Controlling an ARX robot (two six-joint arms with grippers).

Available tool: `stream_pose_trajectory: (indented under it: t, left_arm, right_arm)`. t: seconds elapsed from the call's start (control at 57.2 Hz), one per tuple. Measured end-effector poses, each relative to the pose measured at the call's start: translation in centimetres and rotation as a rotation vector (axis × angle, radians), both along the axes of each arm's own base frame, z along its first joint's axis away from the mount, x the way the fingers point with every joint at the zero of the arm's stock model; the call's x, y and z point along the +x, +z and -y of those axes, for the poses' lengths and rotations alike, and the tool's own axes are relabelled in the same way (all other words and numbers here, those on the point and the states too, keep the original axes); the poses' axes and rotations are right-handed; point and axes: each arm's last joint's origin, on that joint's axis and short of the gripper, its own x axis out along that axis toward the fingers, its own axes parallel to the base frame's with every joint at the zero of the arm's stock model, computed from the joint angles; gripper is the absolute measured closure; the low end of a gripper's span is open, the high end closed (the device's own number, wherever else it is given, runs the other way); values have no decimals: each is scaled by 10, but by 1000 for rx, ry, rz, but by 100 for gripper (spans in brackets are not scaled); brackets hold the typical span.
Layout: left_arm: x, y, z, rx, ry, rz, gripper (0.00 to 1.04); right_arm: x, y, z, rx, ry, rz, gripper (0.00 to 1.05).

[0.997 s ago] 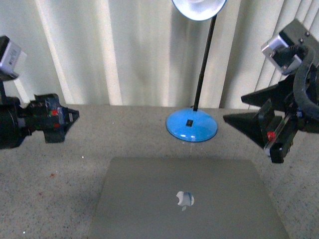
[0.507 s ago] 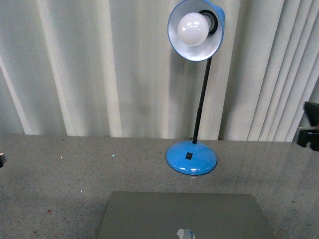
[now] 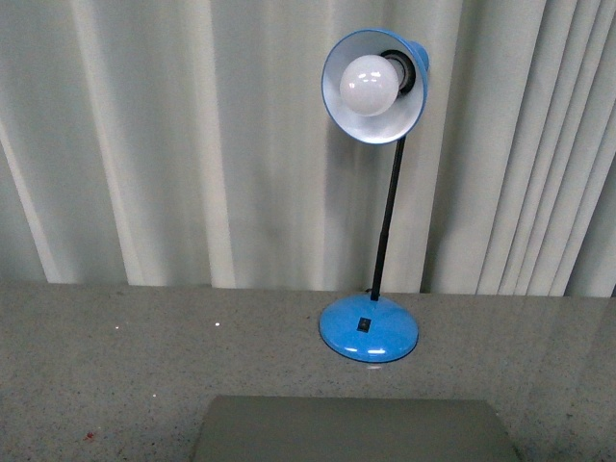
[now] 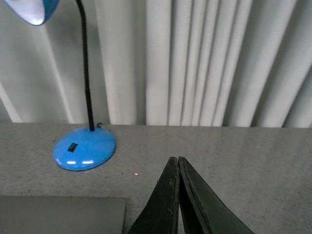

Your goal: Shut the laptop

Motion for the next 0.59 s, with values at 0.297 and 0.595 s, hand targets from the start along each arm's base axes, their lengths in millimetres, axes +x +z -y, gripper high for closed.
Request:
stream_pose_trajectory:
  t: [0.297,0.595]
  left_arm:
    - [-20,3,0,0,1,8,101]
    - [-34,10,0,0,0,32,101]
  right_arm:
    - [-26,1,1,1,0,3,102]
    - [-45,2,1,2,0,5,102]
